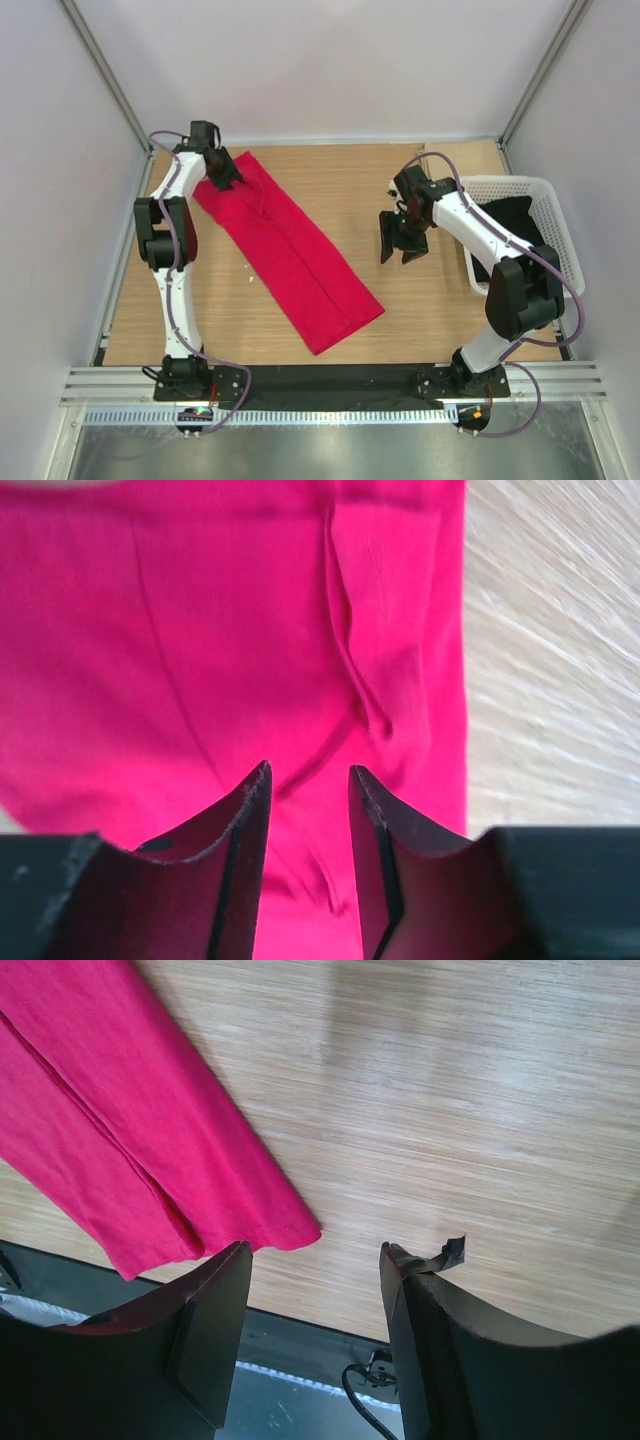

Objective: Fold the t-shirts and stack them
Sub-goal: Fold the tshirt

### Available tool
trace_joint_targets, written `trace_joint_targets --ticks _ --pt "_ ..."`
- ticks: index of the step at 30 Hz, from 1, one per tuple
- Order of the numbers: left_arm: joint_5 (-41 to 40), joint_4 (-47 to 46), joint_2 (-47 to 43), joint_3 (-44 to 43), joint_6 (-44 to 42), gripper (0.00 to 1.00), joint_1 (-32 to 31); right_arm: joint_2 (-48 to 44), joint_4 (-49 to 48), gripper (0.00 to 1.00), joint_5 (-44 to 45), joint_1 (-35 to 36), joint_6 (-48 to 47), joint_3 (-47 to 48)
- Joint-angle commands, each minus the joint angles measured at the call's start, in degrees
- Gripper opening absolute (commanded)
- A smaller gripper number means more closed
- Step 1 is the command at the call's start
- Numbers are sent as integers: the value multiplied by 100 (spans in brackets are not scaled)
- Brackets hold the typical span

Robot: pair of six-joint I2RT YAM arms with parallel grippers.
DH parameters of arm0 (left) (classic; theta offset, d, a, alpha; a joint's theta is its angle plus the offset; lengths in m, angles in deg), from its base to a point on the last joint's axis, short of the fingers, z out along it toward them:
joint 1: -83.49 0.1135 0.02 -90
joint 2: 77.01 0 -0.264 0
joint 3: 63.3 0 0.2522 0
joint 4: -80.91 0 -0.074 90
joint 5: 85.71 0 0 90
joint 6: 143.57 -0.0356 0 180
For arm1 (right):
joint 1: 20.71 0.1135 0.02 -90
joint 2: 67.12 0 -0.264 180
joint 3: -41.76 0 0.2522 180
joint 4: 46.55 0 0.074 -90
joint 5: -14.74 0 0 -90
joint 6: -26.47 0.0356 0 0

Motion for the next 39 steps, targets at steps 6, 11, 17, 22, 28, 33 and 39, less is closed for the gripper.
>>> trace_joint_targets --ticks 6,11,17,22,28,33,39 --pt "327 -310 -1068 1188 555 38 -69 -59 -153 61 -217 -25 -4 115" --pt "317 -328 -946 1252 871 38 -105 -129 -153 61 -209 -26 -21 45" --pt "476 -354 -735 1199 1144 35 -113 -182 -153 61 -191 -25 -21 19" --pt "326 -143 -647 1102 1127 34 -113 -174 -144 61 -182 -34 -39 27" --pt "264 -135 -472 953 1118 34 -113 -130 -144 61 -182 -25 -39 54" --pt "309 -135 -278 672 1232 33 -113 -121 -127 61 -138 -26 -47 54" --pt "212 24 -137 452 1180 28 -122 -138 -118 61 -103 -34 -56 54"
